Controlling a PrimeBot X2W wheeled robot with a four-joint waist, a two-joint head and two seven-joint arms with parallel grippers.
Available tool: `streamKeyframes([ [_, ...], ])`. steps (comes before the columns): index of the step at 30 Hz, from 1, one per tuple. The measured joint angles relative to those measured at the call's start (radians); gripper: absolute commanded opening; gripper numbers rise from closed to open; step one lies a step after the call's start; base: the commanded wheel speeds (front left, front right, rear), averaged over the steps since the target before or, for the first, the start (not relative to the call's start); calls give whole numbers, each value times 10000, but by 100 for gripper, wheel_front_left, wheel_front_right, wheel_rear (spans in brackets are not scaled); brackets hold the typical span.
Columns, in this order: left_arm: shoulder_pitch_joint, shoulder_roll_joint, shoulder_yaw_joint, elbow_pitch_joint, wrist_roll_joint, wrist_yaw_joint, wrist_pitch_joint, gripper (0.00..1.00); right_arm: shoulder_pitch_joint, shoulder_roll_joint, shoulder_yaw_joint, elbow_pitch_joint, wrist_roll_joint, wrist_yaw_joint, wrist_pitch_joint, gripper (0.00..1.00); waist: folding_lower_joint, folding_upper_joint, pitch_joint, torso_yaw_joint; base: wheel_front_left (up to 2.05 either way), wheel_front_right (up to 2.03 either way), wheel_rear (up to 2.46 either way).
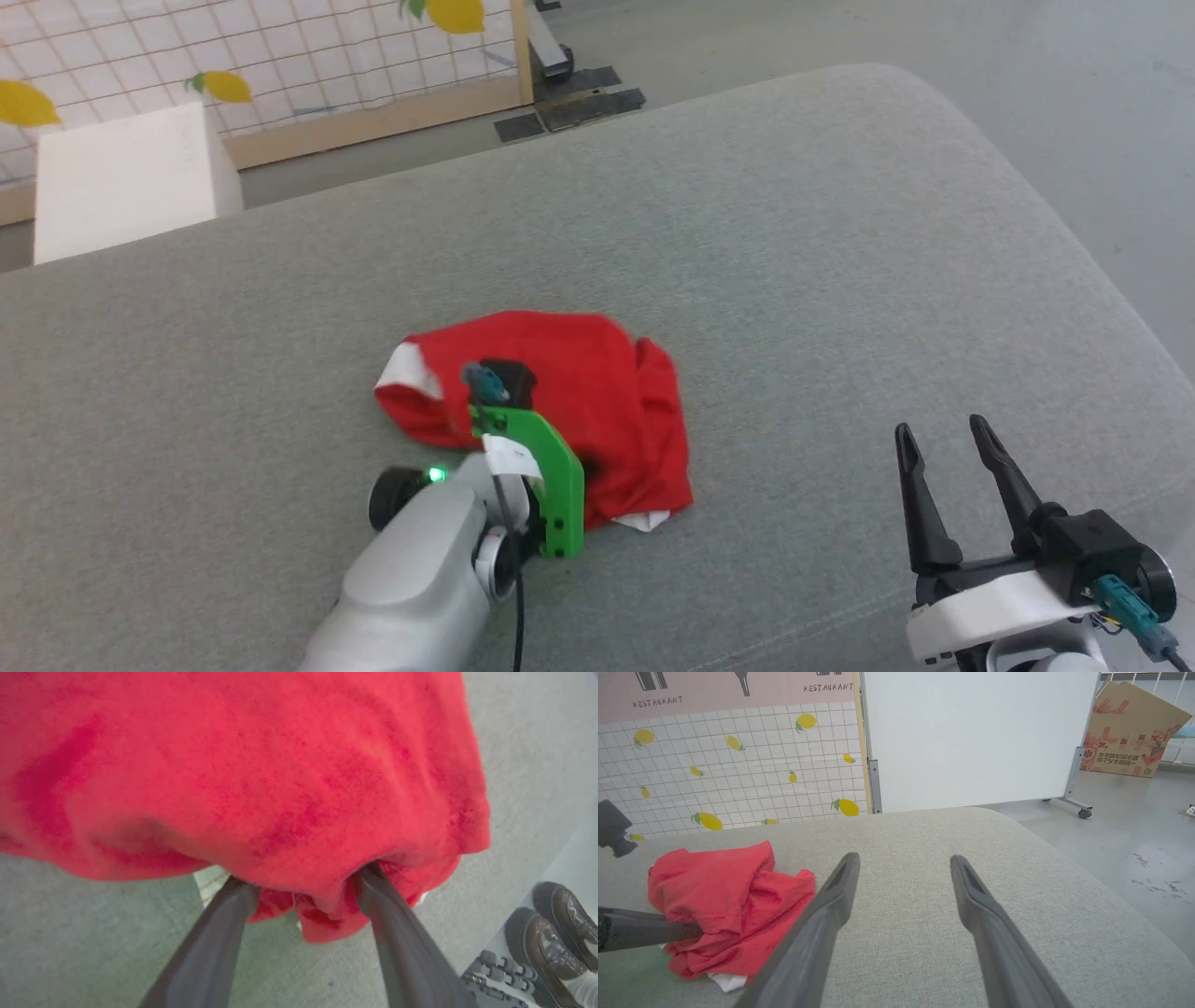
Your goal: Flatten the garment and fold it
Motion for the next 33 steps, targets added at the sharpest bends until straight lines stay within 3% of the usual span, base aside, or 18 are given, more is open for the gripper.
streamKeyframes([
  [7, -37, 102, 688, -1151, 10, 25, -3185, 100, 0, 4, -249, -105, -10, 0, 0, 100, 0, 0, -66, 577, 0, 0, 0],
  [13, 144, 554, 1229, -2222, 207, 29, -5611, 100, -3, 6, -399, -196, -56, 0, 0, 100, 0, 0, -215, 1240, 0, 0, 0],
  [18, 1056, 1037, 1668, -3035, 391, 27, -6025, 100, -2, 6, -466, -299, -125, 0, 0, 100, 0, 0, -396, 1750, 0, 0, 0],
  [23, 2391, 1290, 2884, -4717, 911, 73, -6080, 100, 2, 6, -562, -326, -138, 0, 0, 100, 0, 0, -595, 2226, 0, 0, 0],
  [28, 3803, 1208, 3985, -5693, 1597, -255, -6096, 100, 42, 8, -610, -407, -221, 0, 2, 100, 1, 0, -756, 2613, 0, 0, 0],
  [33, 4863, 765, 4867, -6376, 2242, -635, -6098, 100, 116, 8, -713, -481, -221, 0, 12, 100, 0, 0, -884, 2914, 0, 0, 0],
])
